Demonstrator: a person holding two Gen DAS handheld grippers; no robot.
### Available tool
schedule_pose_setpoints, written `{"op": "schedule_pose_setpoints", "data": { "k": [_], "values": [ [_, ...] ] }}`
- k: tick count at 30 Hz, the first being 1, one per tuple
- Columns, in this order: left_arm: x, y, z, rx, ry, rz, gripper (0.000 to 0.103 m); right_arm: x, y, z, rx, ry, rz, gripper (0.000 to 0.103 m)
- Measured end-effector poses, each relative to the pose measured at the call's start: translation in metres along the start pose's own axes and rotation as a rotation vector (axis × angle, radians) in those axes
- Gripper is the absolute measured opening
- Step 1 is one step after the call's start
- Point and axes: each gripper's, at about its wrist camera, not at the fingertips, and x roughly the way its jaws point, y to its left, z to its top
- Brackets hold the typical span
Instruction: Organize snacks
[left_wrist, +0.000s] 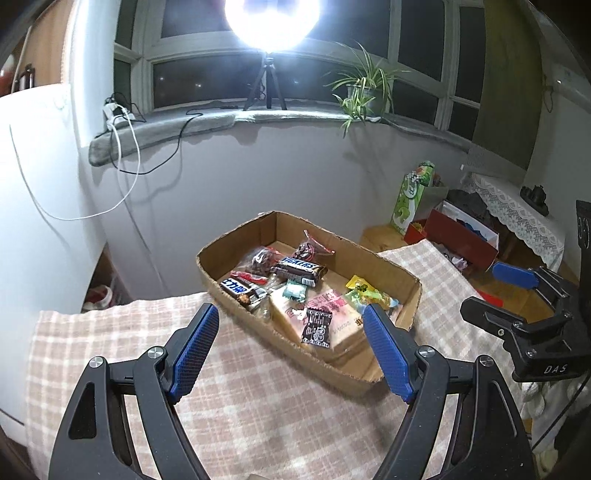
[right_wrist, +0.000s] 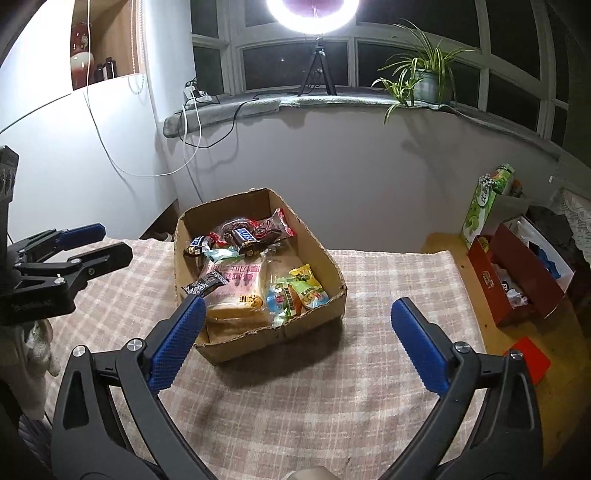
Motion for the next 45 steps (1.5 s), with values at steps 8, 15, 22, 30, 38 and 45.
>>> {"op": "schedule_pose_setpoints", "data": {
  "k": [8,15,22,30,38,45],
  "values": [
    [-0.013,-0.001,-0.004,0.003,-0.020,0.021,0.081,-0.007,0.003,-0.003,-0.009,-0.007,-0.019,0.102],
    [-0.017,-0.002,-0.006,0.005,-0.020,0.026,0.081,-0.009,0.004,-0.004,-0.009,-0.008,-0.024,0.102],
    [-0.019,-0.004,-0.006,0.008,-0.023,0.028,0.081,-0.010,0.004,-0.004,-0.010,-0.009,-0.024,0.102],
    [-0.022,-0.006,-0.006,0.009,-0.022,0.021,0.081,-0.012,0.003,-0.005,-0.010,-0.011,-0.026,0.102],
    [-0.025,-0.008,-0.006,0.010,-0.022,0.020,0.081,-0.015,0.002,-0.005,-0.011,-0.013,-0.027,0.102],
    [-0.027,-0.010,-0.005,0.022,-0.034,0.020,0.081,-0.016,0.001,-0.006,-0.011,-0.013,-0.028,0.102]
  ]
}}
